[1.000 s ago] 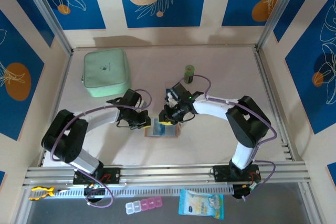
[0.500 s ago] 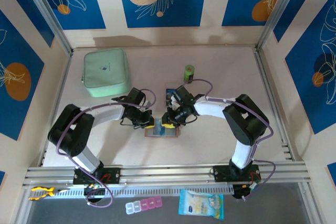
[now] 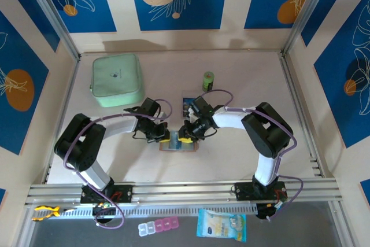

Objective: Take the credit cards out of the card holder

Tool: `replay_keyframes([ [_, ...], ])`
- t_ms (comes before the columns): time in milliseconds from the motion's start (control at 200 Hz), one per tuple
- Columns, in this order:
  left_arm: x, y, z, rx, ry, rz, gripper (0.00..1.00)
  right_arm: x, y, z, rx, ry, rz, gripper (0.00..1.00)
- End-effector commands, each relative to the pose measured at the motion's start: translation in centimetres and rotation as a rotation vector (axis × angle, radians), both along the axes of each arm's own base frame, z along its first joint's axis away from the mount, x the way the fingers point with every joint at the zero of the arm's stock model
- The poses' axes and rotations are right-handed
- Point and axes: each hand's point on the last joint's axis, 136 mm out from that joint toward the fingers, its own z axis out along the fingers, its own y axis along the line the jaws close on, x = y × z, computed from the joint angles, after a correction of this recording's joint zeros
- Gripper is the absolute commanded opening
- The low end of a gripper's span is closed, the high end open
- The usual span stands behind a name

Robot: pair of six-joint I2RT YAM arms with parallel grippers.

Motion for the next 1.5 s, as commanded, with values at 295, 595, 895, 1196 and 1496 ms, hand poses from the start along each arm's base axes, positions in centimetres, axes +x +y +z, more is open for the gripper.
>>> replay_keyframes([
  [295, -1.6, 1.4, -1.7, 0.069, 0.044, 0.0, 0.0, -0.5, -1.0, -0.9, -0.039, 0.029, -0.007, 0.25],
  [595, -1.6, 1.4, -1.7, 0.069, 0.046, 0.001, 0.0, -0.5, -0.1, -0.2, 0.034, 0.024, 0.001, 0.21],
  [895, -1.6, 1.5, -1.7, 0.068, 0.046, 0.004, 0.0, -0.6, 0.3, 0.3, 0.091, 0.023, -0.016, 0.16],
  [1196, -1.6, 1.5, -1.5, 0.067, 0.041, 0.007, 0.0, -0.8, -1.0, 0.6, 0.064, 0.001, -0.031, 0.12],
  [1496, -1.5, 1.4, -1.2, 0.061, 0.036, 0.007, 0.0, -1.0, -2.7, 2.0, 0.032, -0.033, -0.008, 0.09],
])
